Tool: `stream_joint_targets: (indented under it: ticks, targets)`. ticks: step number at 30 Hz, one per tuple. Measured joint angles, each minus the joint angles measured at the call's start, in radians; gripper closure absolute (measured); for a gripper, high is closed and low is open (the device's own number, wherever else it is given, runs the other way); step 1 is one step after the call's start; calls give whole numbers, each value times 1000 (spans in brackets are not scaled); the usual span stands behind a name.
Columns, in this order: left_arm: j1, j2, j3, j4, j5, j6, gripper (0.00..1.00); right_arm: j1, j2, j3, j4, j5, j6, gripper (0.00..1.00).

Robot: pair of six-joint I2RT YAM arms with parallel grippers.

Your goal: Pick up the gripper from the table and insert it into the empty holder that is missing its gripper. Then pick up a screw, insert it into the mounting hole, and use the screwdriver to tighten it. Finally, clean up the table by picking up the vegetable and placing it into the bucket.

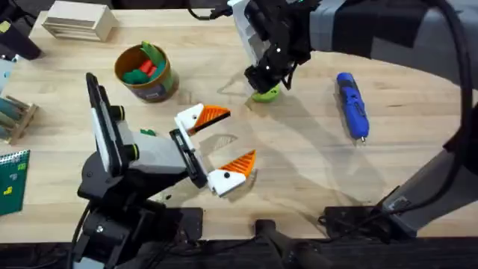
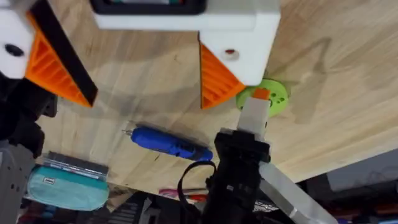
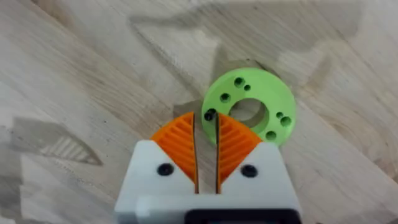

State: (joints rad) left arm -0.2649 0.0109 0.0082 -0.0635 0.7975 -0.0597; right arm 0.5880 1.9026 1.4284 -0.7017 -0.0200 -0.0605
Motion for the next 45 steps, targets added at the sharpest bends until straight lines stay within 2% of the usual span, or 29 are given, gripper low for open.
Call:
stream_joint_targets:
  ticks: [12, 18, 27, 31, 38, 45]
  targets:
    - [0, 0, 0, 0, 0, 0, 14, 0, 36, 0, 25, 8, 0, 847]
    - [0, 0, 0, 0, 0, 0, 14, 0, 36, 0, 30, 20, 0, 991]
    - [0, 0, 0, 0, 0, 0, 14, 0, 32, 0, 27, 45, 0, 994]
    - [0, 0, 0, 0, 0, 0, 14, 0, -7, 5, 16, 53, 0, 994]
    - [0, 0, 0, 0, 0, 0, 14, 0, -129, 79, -28, 57, 0, 994]
    - [0, 0, 0, 0, 0, 0, 14, 0, -164, 208, -199, 7, 0, 994]
